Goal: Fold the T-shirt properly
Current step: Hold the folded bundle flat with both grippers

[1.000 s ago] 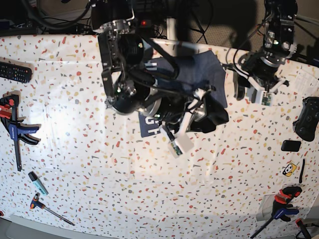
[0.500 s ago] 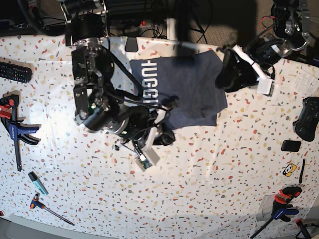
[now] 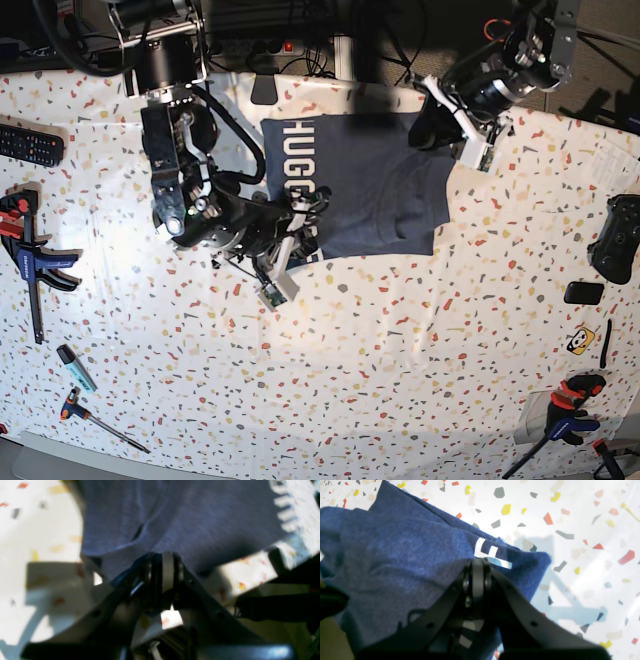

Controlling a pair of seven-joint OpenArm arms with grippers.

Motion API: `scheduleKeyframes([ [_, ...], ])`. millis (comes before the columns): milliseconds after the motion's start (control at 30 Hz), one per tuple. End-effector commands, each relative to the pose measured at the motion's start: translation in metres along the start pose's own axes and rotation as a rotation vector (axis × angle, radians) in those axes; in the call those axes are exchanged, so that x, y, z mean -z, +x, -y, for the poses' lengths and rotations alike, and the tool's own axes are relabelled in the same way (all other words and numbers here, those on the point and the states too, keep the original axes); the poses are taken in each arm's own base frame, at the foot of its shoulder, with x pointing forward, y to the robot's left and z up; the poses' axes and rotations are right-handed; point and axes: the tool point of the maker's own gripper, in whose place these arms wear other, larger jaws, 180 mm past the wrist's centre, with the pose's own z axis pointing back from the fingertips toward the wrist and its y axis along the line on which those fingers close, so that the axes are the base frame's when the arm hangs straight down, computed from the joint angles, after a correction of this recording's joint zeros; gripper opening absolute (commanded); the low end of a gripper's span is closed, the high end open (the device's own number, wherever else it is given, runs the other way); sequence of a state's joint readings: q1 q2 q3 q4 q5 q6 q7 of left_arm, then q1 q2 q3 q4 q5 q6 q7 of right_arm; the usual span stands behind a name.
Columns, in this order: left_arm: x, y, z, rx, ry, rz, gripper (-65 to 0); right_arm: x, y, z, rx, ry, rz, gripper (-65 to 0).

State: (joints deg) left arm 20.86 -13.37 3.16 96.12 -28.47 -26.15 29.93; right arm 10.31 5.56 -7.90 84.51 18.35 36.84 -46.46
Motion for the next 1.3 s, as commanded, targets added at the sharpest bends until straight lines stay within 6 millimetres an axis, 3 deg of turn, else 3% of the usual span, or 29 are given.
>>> scheduleKeyframes([
  [0, 0.001, 0.012, 0.001, 0.0, -0.014, 0.041, -60.3, -0.004, 0.022, 0.002, -0.012, 0.004, 0.065, -65.0],
  [1267, 0.003, 0.003, 0.002, -0.035, -0.028, 0.005, -60.3, -0.005, 0.034, 0.003, -0.02, 0.004, 0.1, -65.0],
])
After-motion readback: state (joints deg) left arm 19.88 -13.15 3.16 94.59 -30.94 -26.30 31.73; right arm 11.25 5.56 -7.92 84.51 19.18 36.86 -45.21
